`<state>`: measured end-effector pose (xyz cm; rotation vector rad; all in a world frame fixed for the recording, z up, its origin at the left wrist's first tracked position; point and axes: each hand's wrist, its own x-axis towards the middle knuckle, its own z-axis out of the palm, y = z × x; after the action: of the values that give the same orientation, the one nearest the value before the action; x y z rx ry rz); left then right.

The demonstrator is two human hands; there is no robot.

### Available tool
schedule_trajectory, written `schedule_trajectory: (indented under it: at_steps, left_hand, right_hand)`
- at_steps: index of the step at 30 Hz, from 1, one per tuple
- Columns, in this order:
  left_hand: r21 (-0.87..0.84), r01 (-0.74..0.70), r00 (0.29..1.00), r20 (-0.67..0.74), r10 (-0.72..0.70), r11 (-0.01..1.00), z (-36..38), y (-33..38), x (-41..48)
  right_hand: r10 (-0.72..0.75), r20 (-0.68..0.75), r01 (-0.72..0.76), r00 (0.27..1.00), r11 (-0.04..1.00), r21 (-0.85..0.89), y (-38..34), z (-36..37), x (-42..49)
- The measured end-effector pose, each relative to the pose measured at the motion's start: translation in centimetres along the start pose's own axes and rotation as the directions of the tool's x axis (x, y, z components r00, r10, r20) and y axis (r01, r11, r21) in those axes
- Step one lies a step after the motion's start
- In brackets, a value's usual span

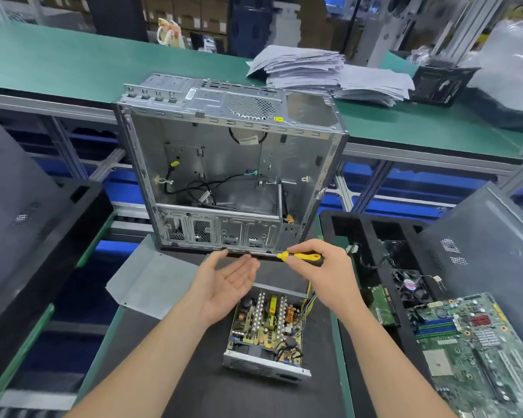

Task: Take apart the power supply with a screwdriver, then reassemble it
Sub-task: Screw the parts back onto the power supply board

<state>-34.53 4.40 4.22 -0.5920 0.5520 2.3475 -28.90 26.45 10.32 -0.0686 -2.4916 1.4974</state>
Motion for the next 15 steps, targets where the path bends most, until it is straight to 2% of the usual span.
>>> schedule_trajectory:
  at_steps: [2,3,4,6,7,8,9,12,15]
  left_hand:
    - [0.096,-0.020,0.999,-0.035,0.023,0.995,-0.8,0.0,0.0]
    - [0.228,-0.052,0.994,-0.079,0.071,0.972,-1.2,-0.1,0.1]
    - [0.410,-0.086,0.980,-0.127,0.151,0.908,-1.7,-0.3,0.1]
    - [0.745,-0.122,0.916,-0.169,0.363,0.655,-2.9,-0.9,0.0]
    - [0.847,-0.119,0.882,-0.149,0.447,0.518,-3.6,-1.2,-0.1]
    - [0.907,-0.102,0.864,-0.123,0.489,0.408,-4.4,-1.5,-0.3]
    - [0.938,-0.073,0.864,-0.111,0.490,0.340,-5.1,-1.7,-0.5]
    - [0.961,-0.013,0.908,-0.104,0.405,0.275,-6.4,-2.3,-1.1]
    - [0.974,-0.050,0.922,-0.040,0.386,0.220,-6.5,-2.2,-1.3]
  right_hand:
    - [0.014,0.002,-0.014,1.000,1.000,0.022,0.0,-0.2,0.0]
    - [0.017,0.002,-0.017,1.000,1.000,0.020,0.0,-0.4,0.0]
    - [0.022,0.003,-0.022,1.000,1.000,0.012,0.0,-0.5,0.0]
    - [0.045,0.000,-0.045,0.999,0.999,-0.003,0.1,-0.7,0.1]
    - [0.057,-0.003,-0.057,0.998,0.998,-0.003,0.1,-0.9,0.1]
    - [0.065,-0.004,-0.065,0.998,0.998,0.001,0.1,-1.0,0.1]
    - [0.069,-0.005,-0.069,0.998,0.998,0.006,0.1,-1.1,0.1]
    - [0.076,0.003,-0.076,0.997,0.997,0.002,0.2,-1.2,0.0]
    - [0.084,0.010,-0.084,0.996,0.996,-0.026,0.2,-1.2,-0.1]
